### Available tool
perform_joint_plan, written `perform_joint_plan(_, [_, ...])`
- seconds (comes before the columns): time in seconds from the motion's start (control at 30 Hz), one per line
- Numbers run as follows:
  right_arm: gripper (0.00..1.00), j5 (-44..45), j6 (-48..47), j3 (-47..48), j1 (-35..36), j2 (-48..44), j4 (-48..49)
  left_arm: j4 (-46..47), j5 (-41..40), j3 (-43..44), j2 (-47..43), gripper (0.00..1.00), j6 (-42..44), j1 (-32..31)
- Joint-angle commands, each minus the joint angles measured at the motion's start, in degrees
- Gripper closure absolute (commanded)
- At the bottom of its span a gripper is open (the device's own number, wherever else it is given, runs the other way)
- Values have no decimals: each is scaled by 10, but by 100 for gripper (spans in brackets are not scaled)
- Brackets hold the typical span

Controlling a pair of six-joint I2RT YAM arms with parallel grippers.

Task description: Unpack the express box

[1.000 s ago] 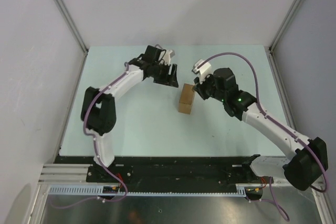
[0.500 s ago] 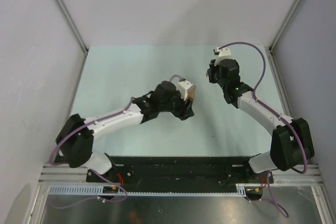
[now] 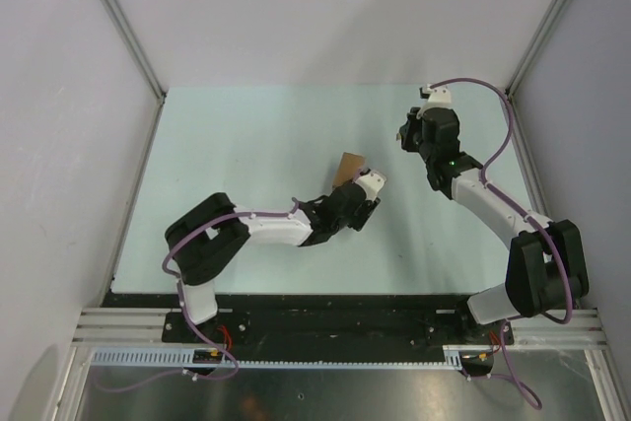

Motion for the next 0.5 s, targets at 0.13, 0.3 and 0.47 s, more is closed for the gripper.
perform_joint_plan(0.13, [100,-9,7,3,-5,-11,4,148,-190,-21,41,51,22,-29])
perform_joint_plan(0.3, [100,-11,8,3,-5,-16,-3,152,-233,-42,49,52,21,-32])
perform_joint_plan(0.47, [100,-8,12,3,-5,-21,-17,150,-239,-67,32,50,-5,-21])
